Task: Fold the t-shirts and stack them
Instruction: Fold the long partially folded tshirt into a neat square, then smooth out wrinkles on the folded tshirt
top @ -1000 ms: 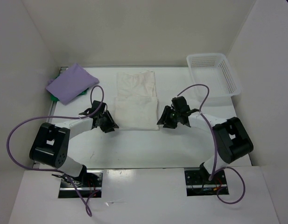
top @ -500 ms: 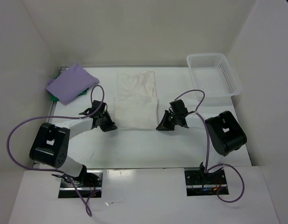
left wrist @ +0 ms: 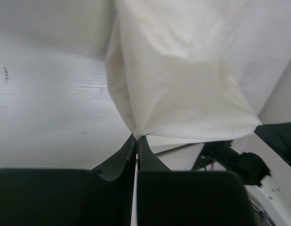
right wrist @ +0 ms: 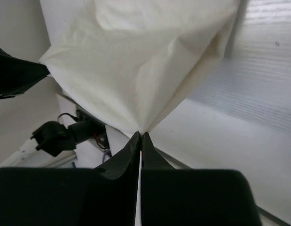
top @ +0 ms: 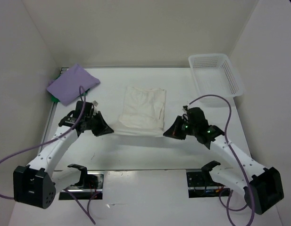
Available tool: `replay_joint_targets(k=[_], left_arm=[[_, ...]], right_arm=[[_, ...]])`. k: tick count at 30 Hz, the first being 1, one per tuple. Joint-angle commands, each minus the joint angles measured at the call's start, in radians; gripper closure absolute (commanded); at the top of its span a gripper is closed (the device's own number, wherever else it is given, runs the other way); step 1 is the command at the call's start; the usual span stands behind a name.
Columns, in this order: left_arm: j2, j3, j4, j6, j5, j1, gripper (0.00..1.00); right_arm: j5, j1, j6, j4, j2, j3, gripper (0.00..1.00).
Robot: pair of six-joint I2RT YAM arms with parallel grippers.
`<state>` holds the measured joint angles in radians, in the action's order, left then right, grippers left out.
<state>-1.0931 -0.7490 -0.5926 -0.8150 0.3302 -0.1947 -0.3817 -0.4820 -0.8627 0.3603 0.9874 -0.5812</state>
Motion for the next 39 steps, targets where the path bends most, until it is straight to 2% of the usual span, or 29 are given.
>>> replay_joint_targets(k=[1,3,4,5,7,9,10,13,19,24,25,26,27,28,29,31,33,37,38,39], left_arm=[[-0.039,-0.148,-0.087,0.040,0.050,0.055,1.00],[-0.124,-0.275,-0.031,0.040,0.041,0.077,1.00],[-0.158,-0.315,-0.004,0.040,0.032,0.087,1.00],[-0.242,-0.357,0.046,0.049,0.032,0.087,1.00],[-0.335,-0.476,0.089,0.050,0.015,0.087,1.00],[-0.476,-0.550,0.158,0.050,0.004,0.087,1.00],[-0.578,-0.628,0.181,0.050,-0.006,0.087,1.00],[-0.726,-0.739,0.201,0.040,0.015,0.087,1.00],[-0.986,-0.968,0.249,0.022,-0.045,0.064,1.00],[-1.114,-1.107,0.237,0.013,-0.132,0.064,0.97],[-1.114,-1.107,0.250,-0.002,-0.132,0.075,0.93],[-1.098,-1.071,0.285,-0.025,-0.132,0.075,0.73],[-1.073,-1.046,0.325,-0.026,-0.132,0.086,0.57],[-1.026,-1.035,0.359,-0.026,-0.147,0.095,0.44],[-1.007,-1.035,0.359,-0.026,-0.160,0.095,0.30],[-0.964,-1.067,0.340,-0.003,-0.169,0.095,0.19],[-0.907,-1.020,0.358,-0.003,-0.146,0.084,0.16],[-0.846,-0.867,0.418,-0.013,-0.064,-0.047,0.33],[-0.832,-0.772,0.460,-0.022,-0.051,-0.072,0.35],[-0.832,-0.724,0.485,-0.033,-0.031,-0.092,0.36]], right_arm=[[-0.002,0.120,0.077,0.150,0.043,-0.142,1.00],[0.009,0.202,0.187,0.141,0.167,-0.233,1.00],[0.009,0.233,0.221,0.141,0.215,-0.332,1.00],[0.009,0.258,0.253,0.126,0.268,-0.382,1.00],[0.023,0.311,0.313,0.092,0.436,-0.515,1.00],[0.029,0.321,0.338,0.063,0.546,-0.603,1.00],[0.029,0.330,0.356,0.063,0.651,-0.690,1.00],[0.049,0.330,0.379,0.063,0.849,-0.862,1.00],[0.084,0.350,0.389,0.051,1.098,-1.068,1.00],[0.072,0.350,0.380,0.072,1.235,-1.238,1.00],[0.072,0.350,0.380,0.072,1.235,-1.249,0.93],[0.072,0.341,0.380,0.072,1.235,-1.258,0.87],[0.072,0.341,0.380,0.072,1.223,-1.258,0.80],[0.099,0.341,0.380,0.072,1.206,-1.258,0.66],[0.099,0.341,0.380,0.072,1.174,-1.258,0.60],[0.099,0.341,0.380,0.072,1.139,-1.258,0.51],[0.099,0.320,0.380,0.072,1.076,-1.231,0.49],[0.043,0.241,0.366,0.016,1.008,-1.085,0.83],[-0.001,0.220,0.354,0.005,1.008,-1.067,0.96],[-0.032,0.179,0.332,-0.009,1.008,-1.051,1.00]])
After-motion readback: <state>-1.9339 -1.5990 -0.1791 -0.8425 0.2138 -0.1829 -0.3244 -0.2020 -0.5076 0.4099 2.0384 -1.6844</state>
